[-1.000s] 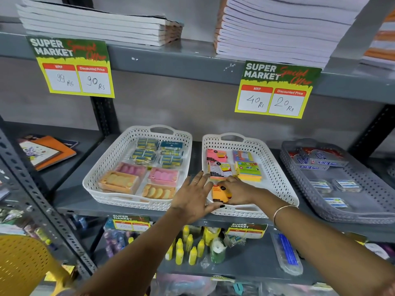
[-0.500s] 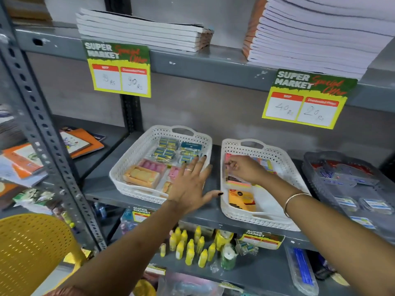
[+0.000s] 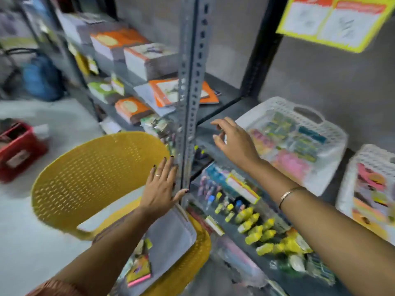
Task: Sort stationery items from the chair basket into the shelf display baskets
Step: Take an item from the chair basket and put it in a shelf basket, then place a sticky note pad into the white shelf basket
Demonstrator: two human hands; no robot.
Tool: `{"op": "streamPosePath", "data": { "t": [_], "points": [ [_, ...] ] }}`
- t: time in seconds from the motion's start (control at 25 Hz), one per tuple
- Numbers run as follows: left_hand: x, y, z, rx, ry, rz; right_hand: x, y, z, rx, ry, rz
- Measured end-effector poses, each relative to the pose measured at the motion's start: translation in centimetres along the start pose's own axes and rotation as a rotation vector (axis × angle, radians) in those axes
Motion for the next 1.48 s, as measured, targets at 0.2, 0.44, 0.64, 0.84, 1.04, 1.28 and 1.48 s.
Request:
{"op": "streamPosePath", "data": {
  "t": [0.2,0.44,0.64,0.84,1.04,1.28,1.48],
  "points": [
    [10.8,6.5,9.6,0.132,-0.274,-0.052,4.0,18.6,3.0,0.362,-0.107,-0.097],
    [16.1,17.1,22.2,0.406,-0.367,-0.07,5.4,38.5,15.5,0.946,-0.046,-0.178],
    [17.1,21.9,25.9,0.543,-0.223,-0.099,6.5,46.4,23.7,1.146,-0.056,-0.115],
    [17.8,23.9,27.7,0.552,-0.124,-0.128,6.8,49.9,26.4,1.101,-0.118,-0.033],
    [17.7,24.3,28.0,0.535,-0.111,-0.115,7.2,50.1,26.1,1.01,-0.28,0.013],
    [17.7,24.3,28.1,0.514,-0.103,-0.11,6.8,50.0,25.8,1.021,-0.358,0.043],
    [17.8,24.4,28.1,0.5,-0.116,-0.094,6.8,49.8,25.7,1.014,-0.38,-0.008]
  ]
}}
Point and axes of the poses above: each hand's wrist, its own z-axis away from the middle knuckle, its own y-axis out of the palm, x = y × z, the point moved 8 cm from there along -z, towards the middle knuckle, and after that the axes turned 10 degrees about -y, right-handed, at the moved point
